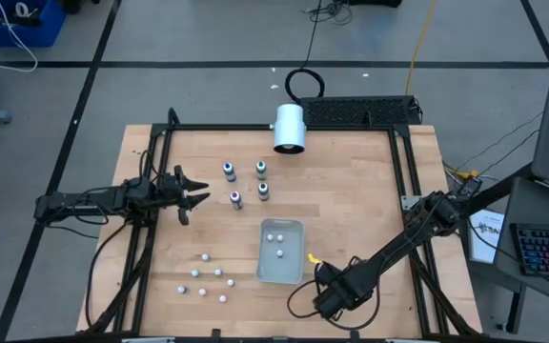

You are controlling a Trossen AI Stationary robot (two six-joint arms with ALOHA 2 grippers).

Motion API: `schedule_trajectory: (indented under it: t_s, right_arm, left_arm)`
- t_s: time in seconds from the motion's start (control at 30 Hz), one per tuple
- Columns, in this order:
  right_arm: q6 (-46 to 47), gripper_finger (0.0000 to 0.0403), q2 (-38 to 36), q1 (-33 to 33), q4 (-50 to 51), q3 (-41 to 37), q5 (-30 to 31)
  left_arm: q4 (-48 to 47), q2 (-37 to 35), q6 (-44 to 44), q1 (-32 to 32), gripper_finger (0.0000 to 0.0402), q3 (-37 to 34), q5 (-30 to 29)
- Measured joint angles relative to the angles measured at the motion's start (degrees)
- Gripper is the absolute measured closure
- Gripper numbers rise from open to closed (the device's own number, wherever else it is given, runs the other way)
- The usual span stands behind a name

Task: Pick & Place food coloring
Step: Put the small red food coloring bottle into the gray bin

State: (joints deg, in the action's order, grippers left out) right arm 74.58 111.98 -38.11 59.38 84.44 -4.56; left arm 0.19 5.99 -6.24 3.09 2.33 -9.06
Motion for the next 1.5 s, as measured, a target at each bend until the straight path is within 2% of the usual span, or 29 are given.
schedule_trajectory:
  t_s: [1.13, 1.27, 1.5]
  right_arm:
    - [0.88, 0.0255, -0.14, -0.26, -3.87, -3.48, -1.38]
    - [0.82, 0.0276, -0.19, -0.26, -3.87, -3.48, -1.14]
    - [-1.17, 0.0339, -0.24, -0.26, -4.49, -3.48, -0.30]
  left_arm:
    - [0.01, 0.01, 0.00, 0.00, 0.0254, 0.00, 0.00]
    - [0.02, 0.01, 0.00, -0.02, 0.0254, 0.00, 0.00]
    - [0.02, 0.01, 0.00, -0.02, 0.0254, 0.00, 0.00]
